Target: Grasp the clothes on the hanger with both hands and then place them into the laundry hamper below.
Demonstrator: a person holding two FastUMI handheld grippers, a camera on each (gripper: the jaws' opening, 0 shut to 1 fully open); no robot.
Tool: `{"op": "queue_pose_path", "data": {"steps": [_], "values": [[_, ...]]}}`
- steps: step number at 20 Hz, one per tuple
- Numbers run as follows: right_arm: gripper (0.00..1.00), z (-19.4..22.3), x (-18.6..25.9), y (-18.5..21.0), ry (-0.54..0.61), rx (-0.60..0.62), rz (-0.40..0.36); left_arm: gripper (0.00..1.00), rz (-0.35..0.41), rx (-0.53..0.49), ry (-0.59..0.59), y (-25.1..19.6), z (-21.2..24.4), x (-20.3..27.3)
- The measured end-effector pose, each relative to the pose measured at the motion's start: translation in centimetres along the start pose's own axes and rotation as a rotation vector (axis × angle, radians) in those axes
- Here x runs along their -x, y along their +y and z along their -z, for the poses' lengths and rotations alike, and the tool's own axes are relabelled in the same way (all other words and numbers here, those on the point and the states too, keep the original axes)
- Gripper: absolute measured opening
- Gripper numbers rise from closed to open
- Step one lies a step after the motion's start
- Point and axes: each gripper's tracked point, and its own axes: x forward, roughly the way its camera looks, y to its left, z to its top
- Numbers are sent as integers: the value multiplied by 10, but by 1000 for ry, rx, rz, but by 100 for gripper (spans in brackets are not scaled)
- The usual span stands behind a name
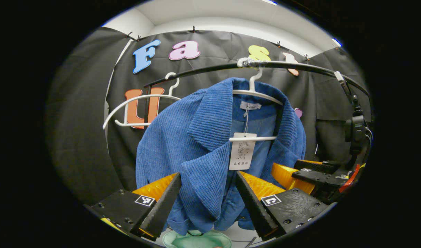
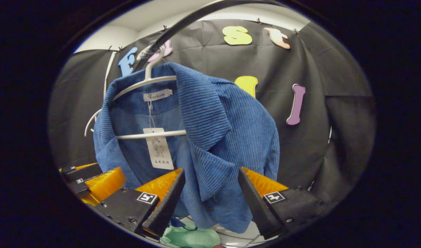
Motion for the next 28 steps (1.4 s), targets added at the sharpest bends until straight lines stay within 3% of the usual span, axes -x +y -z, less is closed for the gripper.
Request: {"op": "queue_pose_path", "data": {"steps": [4, 6, 8, 10, 15, 19, 23, 26, 27, 28], "values": [[88, 6, -20, -5, -1, 1, -15, 96, -23, -1, 16, -1, 11, -19], [76, 10, -27, -7, 11, 7, -12, 100, -43, -8, 21, 1, 17, -26], [76, 10, -31, -8, 7, -10, -14, 95, -56, -12, 19, 2, 18, -31], [69, 9, -33, -10, 5, -44, -10, 72, -56, -5, 26, 3, 20, -36], [19, 6, -24, -32, -19, -165, 7, 11, -103, 51, 50, 16, 22, -36], [10, -11, -7, -59, -82, -163, 78, 11, -82, 106, 31, 20, 10, -26], [9, -29, 20, -79, -133, -79, 158, 8, -59, 97, 21, 21, -11, -10], [9, -38, 37, -77, -139, -22, 137, 5, -24, 85, 12, 22, -19, -2], [8, -39, 42, -76, -138, -15, 114, 10, -7, 82, 6, 20, -22, 2], [9, -41, 47, -77, -138, -15, 103, 5, 3, 73, -2, 18, -25, 6]]}}
